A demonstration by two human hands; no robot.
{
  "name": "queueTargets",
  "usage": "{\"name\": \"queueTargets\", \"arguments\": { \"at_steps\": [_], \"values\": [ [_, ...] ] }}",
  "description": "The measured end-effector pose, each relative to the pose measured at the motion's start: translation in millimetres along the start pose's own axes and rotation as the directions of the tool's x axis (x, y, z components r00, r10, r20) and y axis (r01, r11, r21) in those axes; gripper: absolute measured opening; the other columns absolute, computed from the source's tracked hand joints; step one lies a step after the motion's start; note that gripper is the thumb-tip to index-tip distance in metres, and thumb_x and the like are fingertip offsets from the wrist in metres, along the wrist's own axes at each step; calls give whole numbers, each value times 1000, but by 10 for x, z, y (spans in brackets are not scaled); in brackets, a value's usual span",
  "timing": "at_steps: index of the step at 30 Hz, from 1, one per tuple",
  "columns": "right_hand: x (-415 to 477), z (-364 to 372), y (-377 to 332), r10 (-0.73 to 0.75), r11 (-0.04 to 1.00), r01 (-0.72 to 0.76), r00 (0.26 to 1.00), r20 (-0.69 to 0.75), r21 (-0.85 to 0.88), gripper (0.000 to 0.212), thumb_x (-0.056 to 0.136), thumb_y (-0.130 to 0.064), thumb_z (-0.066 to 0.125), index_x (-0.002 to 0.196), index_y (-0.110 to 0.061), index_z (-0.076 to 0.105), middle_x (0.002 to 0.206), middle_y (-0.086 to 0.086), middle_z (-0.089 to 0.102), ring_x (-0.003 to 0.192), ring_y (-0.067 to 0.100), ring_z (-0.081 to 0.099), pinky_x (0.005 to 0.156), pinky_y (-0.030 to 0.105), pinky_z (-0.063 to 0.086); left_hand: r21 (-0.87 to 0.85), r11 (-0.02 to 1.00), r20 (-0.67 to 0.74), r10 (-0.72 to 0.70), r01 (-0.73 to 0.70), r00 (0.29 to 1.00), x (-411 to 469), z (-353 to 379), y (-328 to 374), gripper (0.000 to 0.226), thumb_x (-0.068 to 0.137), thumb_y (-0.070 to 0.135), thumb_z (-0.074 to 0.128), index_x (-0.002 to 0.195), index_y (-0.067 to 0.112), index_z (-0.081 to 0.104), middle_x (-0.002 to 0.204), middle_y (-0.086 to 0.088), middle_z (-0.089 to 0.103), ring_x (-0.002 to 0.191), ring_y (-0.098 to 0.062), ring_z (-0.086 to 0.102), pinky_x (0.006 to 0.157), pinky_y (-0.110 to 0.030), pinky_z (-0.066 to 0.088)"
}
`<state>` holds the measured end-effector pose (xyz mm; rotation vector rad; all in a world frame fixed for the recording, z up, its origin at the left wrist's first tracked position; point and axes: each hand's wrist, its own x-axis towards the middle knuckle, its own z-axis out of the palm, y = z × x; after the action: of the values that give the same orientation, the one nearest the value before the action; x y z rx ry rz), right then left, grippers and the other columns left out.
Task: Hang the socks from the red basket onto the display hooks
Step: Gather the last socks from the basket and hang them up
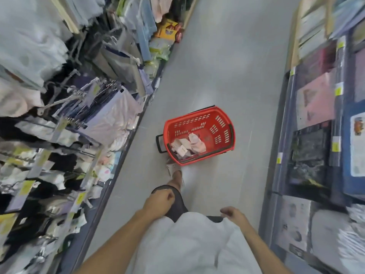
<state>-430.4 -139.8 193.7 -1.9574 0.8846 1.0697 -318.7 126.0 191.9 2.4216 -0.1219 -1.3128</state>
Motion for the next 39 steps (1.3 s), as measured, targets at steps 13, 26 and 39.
{"name": "queueTargets", "arguments": {
  "at_steps": [13,26,39],
  "values": [
    [1719,-1083,-1173,-111,994,112,993,35,-17,20,92,-10,56,106,-17,69,119,3,68,107,23,65,92,29,48,-282,947,78,-139,155,987,2141,-902,755,17,99,23,51,100,15,67,108,-9,71,105,-29,65,95,-41,51],
    [4648,-190,-1352,-328,944,325,941,-81,-57,24,89,-2,54,104,-12,70,100,4,72,94,22,66,87,32,49,-853,357,133,-556,380,820,4400,794,649,27,97,19,54,124,19,50,100,5,64,78,-9,59,62,-20,49],
    [7005,-29,-1131,-194,947,139,966,-173,-290,29,92,-19,60,120,-15,63,116,8,70,111,30,63,83,31,46,-942,-128,289,-777,309,560,5881,1362,202,71,86,20,66,145,8,28,147,-19,42,128,-37,51,108,-53,43]
  ]
}}
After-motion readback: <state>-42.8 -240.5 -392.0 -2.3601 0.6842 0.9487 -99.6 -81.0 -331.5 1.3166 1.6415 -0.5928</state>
